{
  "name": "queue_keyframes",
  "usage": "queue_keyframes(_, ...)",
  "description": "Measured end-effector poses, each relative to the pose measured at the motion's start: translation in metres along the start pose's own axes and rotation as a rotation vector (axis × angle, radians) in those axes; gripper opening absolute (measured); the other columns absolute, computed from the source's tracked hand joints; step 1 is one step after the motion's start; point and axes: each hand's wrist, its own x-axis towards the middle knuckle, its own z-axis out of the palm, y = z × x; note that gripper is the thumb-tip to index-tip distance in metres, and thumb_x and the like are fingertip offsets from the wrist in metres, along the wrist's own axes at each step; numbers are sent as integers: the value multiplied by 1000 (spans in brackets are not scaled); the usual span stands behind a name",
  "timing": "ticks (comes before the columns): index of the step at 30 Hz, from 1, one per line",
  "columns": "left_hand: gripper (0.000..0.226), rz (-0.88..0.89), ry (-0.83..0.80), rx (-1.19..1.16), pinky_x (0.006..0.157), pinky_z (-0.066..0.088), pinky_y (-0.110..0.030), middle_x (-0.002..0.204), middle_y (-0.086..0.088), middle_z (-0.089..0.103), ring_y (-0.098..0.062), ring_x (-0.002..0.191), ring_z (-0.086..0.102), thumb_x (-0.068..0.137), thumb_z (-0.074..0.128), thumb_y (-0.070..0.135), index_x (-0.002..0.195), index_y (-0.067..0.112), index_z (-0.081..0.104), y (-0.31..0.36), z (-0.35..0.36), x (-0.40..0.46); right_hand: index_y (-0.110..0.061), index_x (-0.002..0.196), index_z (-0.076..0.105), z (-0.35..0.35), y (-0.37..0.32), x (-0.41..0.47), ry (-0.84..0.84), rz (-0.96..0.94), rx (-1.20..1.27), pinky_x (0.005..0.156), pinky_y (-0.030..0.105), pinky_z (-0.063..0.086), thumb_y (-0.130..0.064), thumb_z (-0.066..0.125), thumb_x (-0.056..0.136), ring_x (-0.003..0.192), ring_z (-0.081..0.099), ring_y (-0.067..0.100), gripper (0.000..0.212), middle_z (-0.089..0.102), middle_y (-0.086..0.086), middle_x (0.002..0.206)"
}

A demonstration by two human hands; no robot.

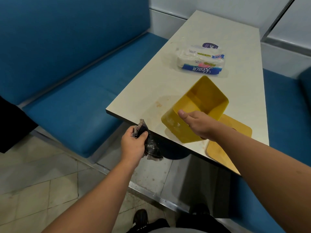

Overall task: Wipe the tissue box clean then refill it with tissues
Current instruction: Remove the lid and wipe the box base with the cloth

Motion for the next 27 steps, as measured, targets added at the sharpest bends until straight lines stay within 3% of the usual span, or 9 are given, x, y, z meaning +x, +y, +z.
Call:
queue_keyframes(2, 14, -6, -2, -2, 72, 54, -30, 88, 0, 69, -16, 84, 66, 88, 68, 11, 89, 24, 62, -1, 0, 1, 12, 101, 60, -2, -4, 0, 8, -4, -41, 70, 33, 41, -65, 25, 90, 70, 51, 22, 85, 49, 17, 74)
queue_keyframes(4, 13, -8, 2, -15, 70, 54, -29, 88, -1, 69, -15, 83, 66, 88, 68, 11, 90, 22, 63, -1, 0, 1, 7, 79, 53, -4, -8, 2, 14, 12, -118, 66, 34, 39, -67, 21, 87, 64, 45, 22, 81, 43, 14, 68)
queue_keyframes(5, 12, -8, 4, -20, 69, 53, -27, 88, -1, 69, -15, 82, 65, 88, 68, 11, 91, 21, 63, 0, 0, 0, 3, 77, 53, -4, -9, 3, 8, 22, -159, 67, 35, 40, -68, 20, 88, 66, 46, 24, 79, 44, 15, 69)
queue_keyframes(8, 11, -12, 10, -19, 65, 50, -23, 87, 1, 68, -11, 81, 64, 88, 67, 10, 93, 19, 63, 0, -1, -1, 4, 88, 62, -6, -13, 7, -51, 23, -305, 71, 36, 43, -69, 19, 88, 76, 54, 28, 85, 57, 19, 77)
queue_keyframes(11, 11, -14, 4, -13, 65, 51, -23, 87, 2, 68, -11, 80, 64, 88, 67, 11, 92, 21, 63, 3, -1, 0, -11, 102, 68, -7, -17, 10, -91, -5, -352, 76, 35, 46, -70, 22, 87, 86, 57, 26, 76, 64, 11, 89)
queue_keyframes(16, 11, 12, -15, 28, 69, 51, -26, 89, 2, 68, -12, 84, 65, 88, 68, 13, 95, 21, 63, 3, -4, 1, -25, 130, 58, -12, -18, 7, -122, -81, -278, 91, 31, 43, -56, 43, 93, 108, 57, 17, 51, 62, -1, 124)
queue_keyframes(22, 20, 14, -58, 35, 81, 56, -40, 91, 3, 68, -16, 89, 66, 86, 68, 13, 92, 30, 62, -1, 4, -1, -26, 134, 54, -6, -30, 9, -20, -168, -340, 90, 23, 31, -37, 41, 101, 125, 47, 19, 37, 55, -2, 136)
queue_keyframes(27, 15, 73, -58, -64, 77, 57, -35, 85, 4, 70, -15, 84, 68, 87, 68, 12, 90, 27, 64, 10, 22, 1, -23, 137, 51, 10, -24, 10, 31, -148, -284, 90, 21, 28, -38, 35, 103, 129, 45, 21, 41, 52, 1, 140)
